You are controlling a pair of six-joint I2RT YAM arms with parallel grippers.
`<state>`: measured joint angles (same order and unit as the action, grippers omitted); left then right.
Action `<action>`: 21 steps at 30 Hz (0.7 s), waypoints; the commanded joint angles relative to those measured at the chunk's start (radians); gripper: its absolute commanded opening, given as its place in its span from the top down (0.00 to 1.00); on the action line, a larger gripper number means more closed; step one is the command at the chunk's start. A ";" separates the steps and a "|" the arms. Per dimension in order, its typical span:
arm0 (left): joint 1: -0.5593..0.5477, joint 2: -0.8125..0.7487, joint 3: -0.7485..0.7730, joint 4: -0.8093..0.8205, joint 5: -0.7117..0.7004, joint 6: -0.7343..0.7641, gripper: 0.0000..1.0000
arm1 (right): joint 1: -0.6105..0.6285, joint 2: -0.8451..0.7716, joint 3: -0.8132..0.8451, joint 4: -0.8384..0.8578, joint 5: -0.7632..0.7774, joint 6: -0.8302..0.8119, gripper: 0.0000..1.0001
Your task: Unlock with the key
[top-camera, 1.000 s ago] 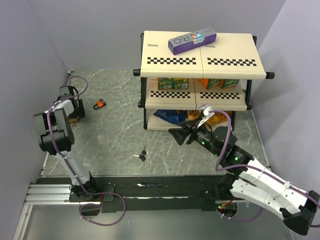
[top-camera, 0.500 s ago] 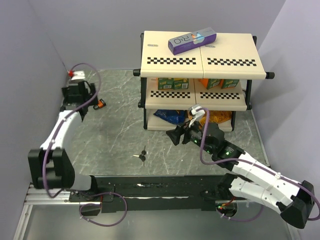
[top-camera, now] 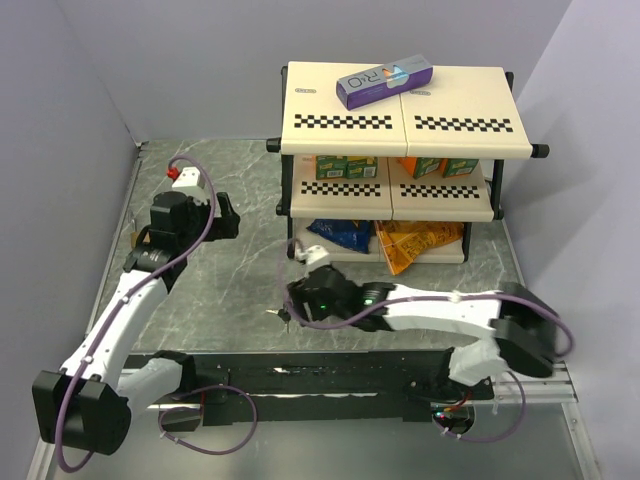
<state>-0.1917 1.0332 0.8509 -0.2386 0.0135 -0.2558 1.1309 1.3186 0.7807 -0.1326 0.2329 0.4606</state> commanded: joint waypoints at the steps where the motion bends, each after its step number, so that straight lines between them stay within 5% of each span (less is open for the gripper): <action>1: -0.002 -0.050 0.017 0.005 0.109 -0.048 0.01 | 0.062 0.227 0.207 -0.100 0.101 0.066 0.24; 6: -0.002 -0.068 0.022 -0.013 0.129 -0.057 0.01 | 0.075 0.442 0.428 -0.243 0.151 0.089 0.25; 21: -0.002 -0.116 0.014 -0.008 0.147 -0.063 0.01 | 0.044 0.614 0.548 -0.277 0.125 0.110 0.34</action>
<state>-0.1917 0.9253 0.8490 -0.2634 0.1356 -0.3031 1.1843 1.9038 1.2591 -0.3908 0.3470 0.5587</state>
